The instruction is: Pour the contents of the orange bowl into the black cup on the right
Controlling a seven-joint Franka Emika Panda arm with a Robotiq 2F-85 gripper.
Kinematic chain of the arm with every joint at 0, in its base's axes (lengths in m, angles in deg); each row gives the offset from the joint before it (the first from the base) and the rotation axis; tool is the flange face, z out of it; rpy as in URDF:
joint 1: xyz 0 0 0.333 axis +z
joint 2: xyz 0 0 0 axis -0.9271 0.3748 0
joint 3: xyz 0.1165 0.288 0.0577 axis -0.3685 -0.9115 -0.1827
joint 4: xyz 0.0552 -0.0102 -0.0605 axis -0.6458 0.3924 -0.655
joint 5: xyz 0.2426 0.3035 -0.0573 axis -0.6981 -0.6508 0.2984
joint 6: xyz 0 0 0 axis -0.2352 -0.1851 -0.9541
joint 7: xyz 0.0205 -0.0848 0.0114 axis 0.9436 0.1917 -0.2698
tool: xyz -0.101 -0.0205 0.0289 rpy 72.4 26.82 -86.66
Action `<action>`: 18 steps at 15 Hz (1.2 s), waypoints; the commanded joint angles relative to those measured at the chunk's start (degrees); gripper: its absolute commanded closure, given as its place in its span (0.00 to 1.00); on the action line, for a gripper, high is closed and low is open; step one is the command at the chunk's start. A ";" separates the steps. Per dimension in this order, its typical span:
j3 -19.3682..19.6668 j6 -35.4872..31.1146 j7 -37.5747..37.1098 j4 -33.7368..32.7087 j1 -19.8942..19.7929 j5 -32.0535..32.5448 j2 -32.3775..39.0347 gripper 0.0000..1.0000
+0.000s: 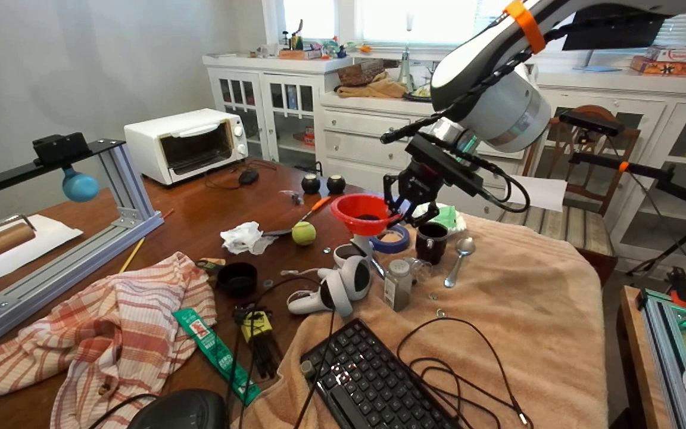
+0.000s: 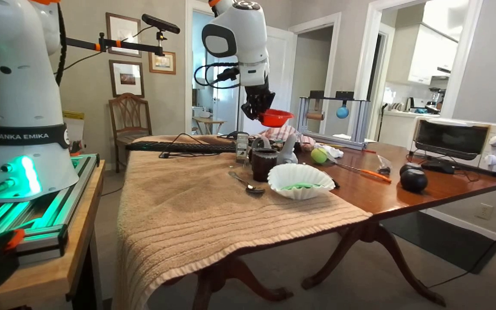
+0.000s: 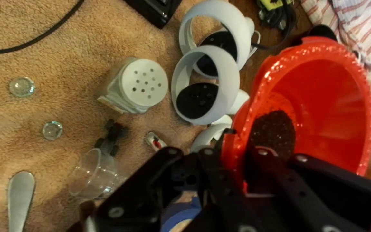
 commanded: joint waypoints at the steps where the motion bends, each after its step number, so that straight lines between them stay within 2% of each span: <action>1: 0.79 -6.86 -2.02 7.53 0.57 -4.37 -5.02 0.98; 5: 1.16 -12.93 -10.32 14.20 0.62 0.56 -8.29 0.98; 7: 1.37 -13.45 -13.66 16.75 0.09 1.85 -9.89 0.98; 8: 1.29 -12.81 -13.48 17.36 0.00 1.33 -10.75 0.98; 9: 1.33 -12.35 -10.66 14.13 -0.01 0.15 -7.35 0.94; 12: 1.27 -12.35 -11.54 15.74 -0.13 0.15 -9.11 0.94; 13: 1.26 -12.35 -11.64 15.85 -0.14 0.14 -9.33 0.98; 18: 3.91 -13.63 -12.30 18.64 -3.04 8.71 -9.78 0.98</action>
